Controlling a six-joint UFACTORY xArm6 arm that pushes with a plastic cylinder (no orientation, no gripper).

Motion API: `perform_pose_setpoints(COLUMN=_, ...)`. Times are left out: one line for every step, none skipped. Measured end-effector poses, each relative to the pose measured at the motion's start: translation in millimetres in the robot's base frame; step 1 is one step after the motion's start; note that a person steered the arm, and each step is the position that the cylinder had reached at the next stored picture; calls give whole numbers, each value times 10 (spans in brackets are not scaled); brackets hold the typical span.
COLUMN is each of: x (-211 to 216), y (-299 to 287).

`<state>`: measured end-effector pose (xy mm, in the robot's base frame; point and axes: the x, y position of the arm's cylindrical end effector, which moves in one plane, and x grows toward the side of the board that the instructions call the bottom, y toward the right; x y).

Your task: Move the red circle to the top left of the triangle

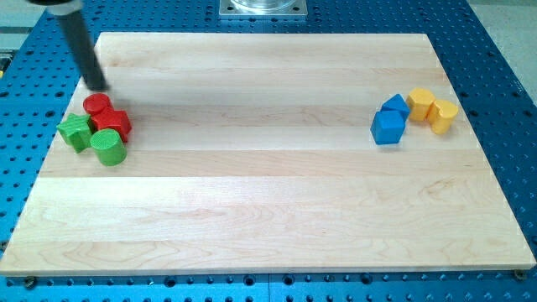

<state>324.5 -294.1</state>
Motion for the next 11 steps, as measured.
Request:
perform_pose_setpoints(x=593, y=-31)
perform_pose_setpoints(x=791, y=371)
perform_pose_setpoints(x=477, y=1252)
perform_pose_setpoints(x=234, y=2317)
perform_pose_setpoints(x=225, y=1594)
perform_pose_setpoints(x=-151, y=1463)
perform_pose_setpoints(x=-254, y=2637)
perform_pose_setpoints(x=-234, y=3788)
perform_pose_setpoints(x=99, y=3675)
perform_pose_setpoints(x=187, y=4057)
perform_pose_setpoints(x=381, y=4325)
